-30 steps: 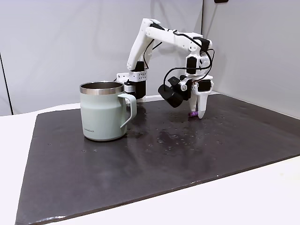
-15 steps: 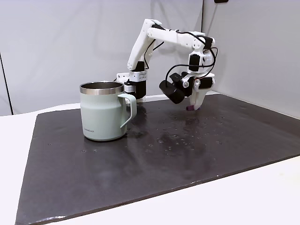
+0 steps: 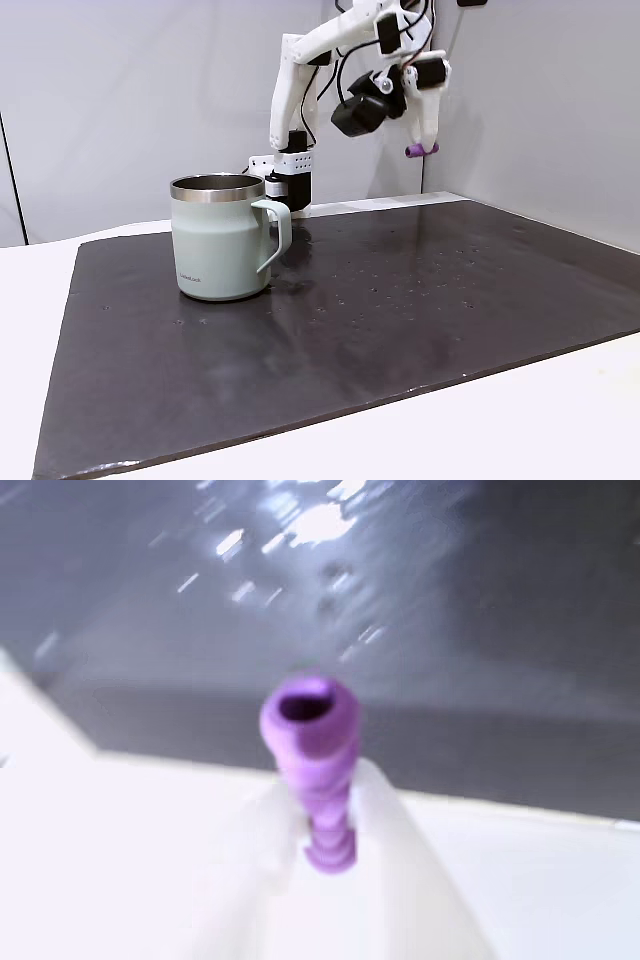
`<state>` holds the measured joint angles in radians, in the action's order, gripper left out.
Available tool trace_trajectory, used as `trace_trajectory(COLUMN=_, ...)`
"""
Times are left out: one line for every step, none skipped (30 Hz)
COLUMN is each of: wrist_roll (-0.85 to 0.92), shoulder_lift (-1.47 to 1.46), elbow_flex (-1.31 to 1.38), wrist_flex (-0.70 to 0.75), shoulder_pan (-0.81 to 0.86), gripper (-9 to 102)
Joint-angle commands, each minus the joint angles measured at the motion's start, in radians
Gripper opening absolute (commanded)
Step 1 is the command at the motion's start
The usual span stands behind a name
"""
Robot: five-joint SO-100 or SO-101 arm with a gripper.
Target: Grasp a pengrip and put it in the cup.
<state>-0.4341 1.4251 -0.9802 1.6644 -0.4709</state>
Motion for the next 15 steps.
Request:
trace_trajectory(wrist_roll=0.043, shoulder_lift=0.149, elbow_flex=-0.012, wrist_flex=-0.032, shoulder_pan=0.034, gripper=0)
trace_trajectory(wrist_roll=0.051, shoulder_lift=0.164, elbow_flex=-0.025, wrist_flex=-0.034, shoulder_pan=0.041, gripper=0)
trace_trajectory(wrist_roll=0.057, shoulder_lift=0.178, elbow_flex=-0.040, wrist_flex=-0.034, shoulder_pan=0.052, gripper=0)
trace_trajectory(wrist_roll=0.063, shoulder_lift=0.189, elbow_flex=-0.060, wrist_flex=-0.034, shoulder_pan=0.066, gripper=0)
trace_trajectory(wrist_roll=0.067, shoulder_lift=0.199, elbow_flex=-0.080, wrist_flex=-0.031, shoulder_pan=0.083, gripper=0)
trace_trajectory(wrist_roll=0.075, shoulder_lift=0.213, elbow_flex=-0.100, wrist_flex=-0.026, shoulder_pan=0.104, gripper=0)
trace_trajectory(wrist_roll=0.083, shoulder_lift=0.229, elbow_flex=-0.118, wrist_flex=-0.023, shoulder_pan=0.127, gripper=0)
trace_trajectory(wrist_roll=0.092, shoulder_lift=0.244, elbow_flex=-0.132, wrist_flex=-0.020, shoulder_pan=0.156, gripper=0)
trace_trajectory(wrist_roll=0.104, shoulder_lift=0.258, elbow_flex=-0.140, wrist_flex=-0.015, shoulder_pan=0.187, gripper=0)
trace_trajectory(wrist_roll=0.118, shoulder_lift=0.268, elbow_flex=-0.141, wrist_flex=-0.008, shoulder_pan=0.221, gripper=0)
trace_trajectory(wrist_roll=0.130, shoulder_lift=0.281, elbow_flex=-0.141, wrist_flex=-0.002, shoulder_pan=0.256, gripper=0)
trace_trajectory(wrist_roll=0.147, shoulder_lift=0.295, elbow_flex=-0.141, wrist_flex=0.003, shoulder_pan=0.290, gripper=0)
trace_trajectory(wrist_roll=0.166, shoulder_lift=0.308, elbow_flex=-0.141, wrist_flex=0.008, shoulder_pan=0.327, gripper=0)
trace_trajectory(wrist_roll=0.184, shoulder_lift=0.322, elbow_flex=-0.141, wrist_flex=0.011, shoulder_pan=0.364, gripper=0)
trace_trajectory(wrist_roll=0.202, shoulder_lift=0.334, elbow_flex=-0.141, wrist_flex=0.012, shoulder_pan=0.399, gripper=0)
